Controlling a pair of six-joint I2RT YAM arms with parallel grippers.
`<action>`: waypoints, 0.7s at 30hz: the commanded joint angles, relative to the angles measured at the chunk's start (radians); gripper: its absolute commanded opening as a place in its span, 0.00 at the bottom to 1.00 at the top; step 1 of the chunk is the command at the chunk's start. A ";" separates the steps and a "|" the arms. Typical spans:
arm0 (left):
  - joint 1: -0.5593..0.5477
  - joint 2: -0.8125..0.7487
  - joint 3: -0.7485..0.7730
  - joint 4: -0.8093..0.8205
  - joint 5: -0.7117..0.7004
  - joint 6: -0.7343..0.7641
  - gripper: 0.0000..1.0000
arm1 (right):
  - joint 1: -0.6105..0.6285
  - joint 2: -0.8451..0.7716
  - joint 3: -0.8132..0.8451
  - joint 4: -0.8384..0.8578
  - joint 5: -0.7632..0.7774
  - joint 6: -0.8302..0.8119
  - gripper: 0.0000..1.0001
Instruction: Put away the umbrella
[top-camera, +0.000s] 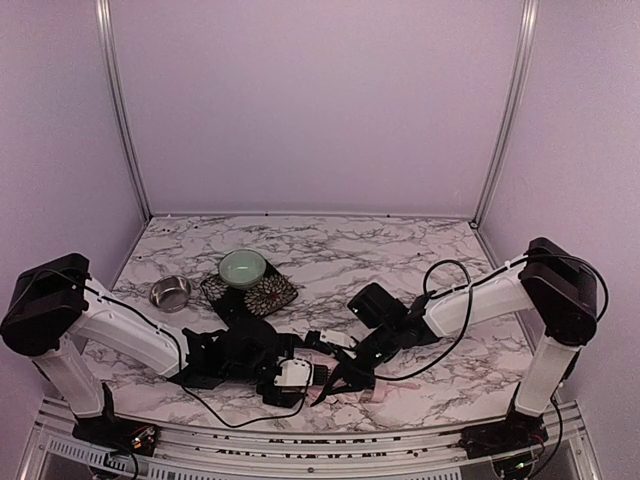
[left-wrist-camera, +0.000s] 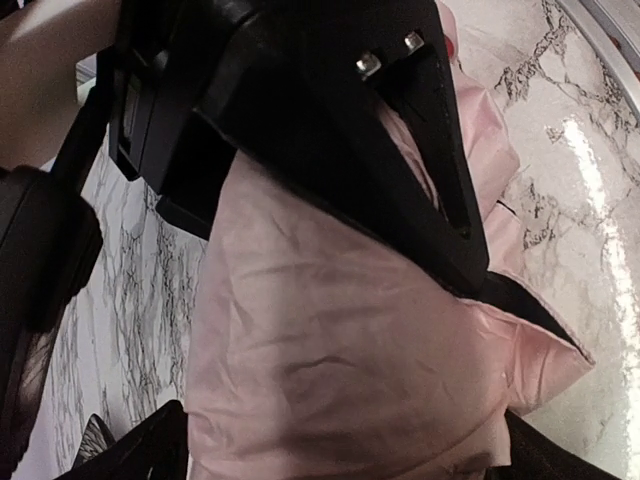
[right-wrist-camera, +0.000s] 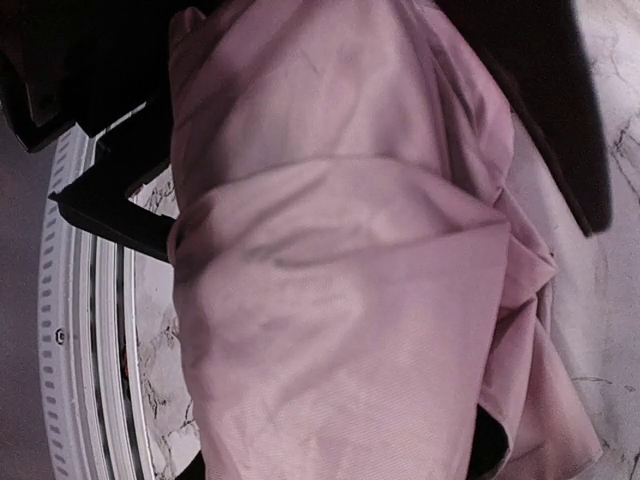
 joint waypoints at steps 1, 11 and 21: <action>0.013 0.087 0.046 -0.006 0.022 0.060 0.94 | -0.002 0.032 0.012 -0.075 -0.050 -0.030 0.32; 0.014 0.164 0.126 -0.247 0.213 0.026 0.42 | -0.040 -0.025 0.029 -0.054 -0.064 -0.021 0.40; 0.015 0.200 0.153 -0.328 0.208 -0.059 0.00 | -0.095 -0.209 0.051 -0.076 -0.062 0.000 0.72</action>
